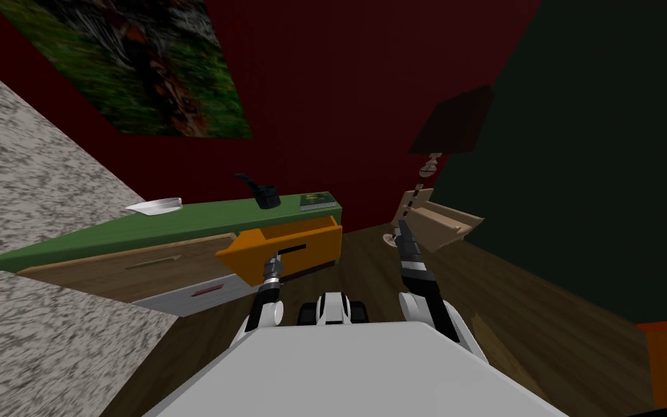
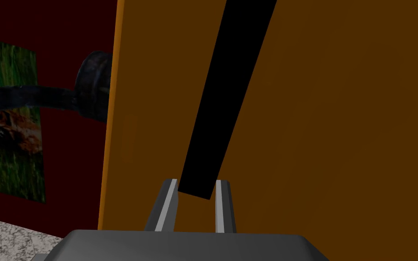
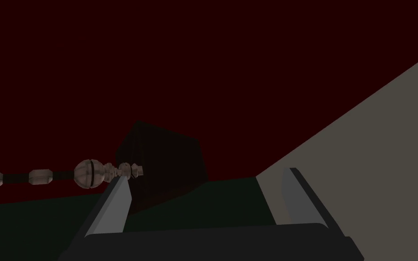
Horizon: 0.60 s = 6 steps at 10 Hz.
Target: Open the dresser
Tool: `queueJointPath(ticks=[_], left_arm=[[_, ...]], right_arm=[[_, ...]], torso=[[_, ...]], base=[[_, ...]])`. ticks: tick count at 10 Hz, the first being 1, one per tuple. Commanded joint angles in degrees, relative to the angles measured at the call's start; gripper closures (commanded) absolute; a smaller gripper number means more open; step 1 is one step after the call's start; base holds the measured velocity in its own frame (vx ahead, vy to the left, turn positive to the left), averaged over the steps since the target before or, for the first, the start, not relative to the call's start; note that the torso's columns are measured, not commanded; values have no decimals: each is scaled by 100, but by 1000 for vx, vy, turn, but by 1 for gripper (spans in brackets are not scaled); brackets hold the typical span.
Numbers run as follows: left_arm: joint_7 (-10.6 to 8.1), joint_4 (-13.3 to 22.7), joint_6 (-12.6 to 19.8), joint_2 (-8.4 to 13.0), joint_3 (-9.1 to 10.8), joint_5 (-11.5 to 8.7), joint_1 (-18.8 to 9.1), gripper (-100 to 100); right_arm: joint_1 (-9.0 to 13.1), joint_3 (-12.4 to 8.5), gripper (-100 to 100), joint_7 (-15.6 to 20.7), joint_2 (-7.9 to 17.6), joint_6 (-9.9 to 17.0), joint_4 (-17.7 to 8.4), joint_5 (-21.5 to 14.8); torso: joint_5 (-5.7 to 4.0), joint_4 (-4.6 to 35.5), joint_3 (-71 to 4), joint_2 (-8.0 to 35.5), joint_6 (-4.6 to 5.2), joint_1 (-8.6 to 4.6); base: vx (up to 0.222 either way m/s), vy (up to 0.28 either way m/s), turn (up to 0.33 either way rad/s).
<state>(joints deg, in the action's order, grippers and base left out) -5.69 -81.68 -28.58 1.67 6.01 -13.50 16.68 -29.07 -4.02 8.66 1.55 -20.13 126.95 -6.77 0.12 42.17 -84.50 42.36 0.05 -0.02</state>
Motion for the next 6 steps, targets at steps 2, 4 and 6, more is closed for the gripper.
queueJointPath(ticks=[2,4,6], left_arm=[[13,-227,292,28,31,-22,-6,-100],[25,-455,568,60,76,-47,-48,-100],[37,-684,844,92,122,-72,-90,-100]], right_arm=[[-1,-1,0,0,1,0,0,0],[-3,-1,0,0,1,0,0,0],[-3,-1,0,0,1,0,0,0]], torso=[[-8,5,-24,-41,1,12],[-13,6,-20,-29,-4,2],[-13,14,-6,-7,-3,3]], base=[[-61,-28,23],[-26,-28,36],[-16,-21,26]])
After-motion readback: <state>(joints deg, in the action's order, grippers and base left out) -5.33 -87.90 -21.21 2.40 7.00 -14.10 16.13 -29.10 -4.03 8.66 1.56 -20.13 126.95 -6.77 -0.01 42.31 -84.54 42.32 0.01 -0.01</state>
